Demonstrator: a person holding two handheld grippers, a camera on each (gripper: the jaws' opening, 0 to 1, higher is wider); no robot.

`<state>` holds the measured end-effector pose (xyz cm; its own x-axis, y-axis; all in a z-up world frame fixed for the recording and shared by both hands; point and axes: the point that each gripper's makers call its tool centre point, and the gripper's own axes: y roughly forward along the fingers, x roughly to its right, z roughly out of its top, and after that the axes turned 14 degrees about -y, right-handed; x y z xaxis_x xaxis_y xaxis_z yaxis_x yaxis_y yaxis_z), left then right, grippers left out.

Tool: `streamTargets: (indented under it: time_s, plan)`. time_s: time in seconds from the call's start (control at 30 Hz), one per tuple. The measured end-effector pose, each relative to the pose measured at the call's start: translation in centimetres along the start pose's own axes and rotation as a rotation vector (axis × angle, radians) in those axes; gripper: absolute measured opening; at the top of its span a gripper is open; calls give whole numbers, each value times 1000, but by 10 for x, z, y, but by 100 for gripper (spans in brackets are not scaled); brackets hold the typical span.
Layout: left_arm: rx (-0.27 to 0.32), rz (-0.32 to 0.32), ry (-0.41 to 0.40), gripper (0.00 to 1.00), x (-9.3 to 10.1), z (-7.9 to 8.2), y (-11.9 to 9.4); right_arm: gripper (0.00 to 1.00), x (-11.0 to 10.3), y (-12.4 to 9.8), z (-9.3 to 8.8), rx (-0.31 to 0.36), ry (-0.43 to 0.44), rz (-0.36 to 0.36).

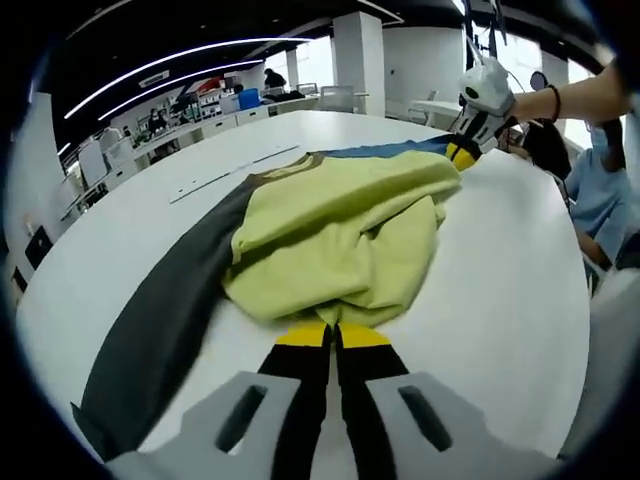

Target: Fold the garment on the visible template until the final outline fits inside the template.

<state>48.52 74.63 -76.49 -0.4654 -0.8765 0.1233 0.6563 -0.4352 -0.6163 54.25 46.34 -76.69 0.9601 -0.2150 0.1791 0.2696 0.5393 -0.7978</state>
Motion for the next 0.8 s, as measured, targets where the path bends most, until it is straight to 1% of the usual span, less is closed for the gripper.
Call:
streamTargets:
  time_s: [0.1, 0.2, 0.33, 0.4, 0.47, 0.53, 0.57, 0.63, 0.7, 0.73, 0.8]
  plan:
    - [12, 7, -15, 0, 0, 2, -8, 0, -3, -8, 2, 14, 7, -6]
    - [37, 14, -33, 0, 1, 7, -18, 0, -6, -18, 8, 46, 26, -10]
    - [55, 26, -39, 0, 0, 12, -28, 0, -10, -32, 16, 81, 33, -29]
    - [87, 24, -75, 0, 2, 19, -36, 0, -10, -38, 20, 104, 43, -40]
    - [107, 28, -99, 0, 0, 24, -44, 0, -11, -45, 26, 132, 61, -47]
    - [138, 37, -107, 0, 1, 32, -52, 0, -13, -51, 31, 159, 82, -49]
    - [155, 35, -123, 0, 1, 36, -56, 0, -15, -55, 34, 177, 93, -48]
    - [169, 40, -137, 0, 1, 38, -61, 0, -18, -61, 37, 193, 115, -46]
    - [170, 52, -144, 0, 1, 38, -64, 0, -22, -66, 41, 210, 141, -46]
    - [165, 69, -164, 0, 0, 37, -67, 0, -25, -69, 44, 223, 168, -44]
    - [183, 75, -200, 0, 1, 39, -72, 0, -32, -74, 49, 241, 210, -36]
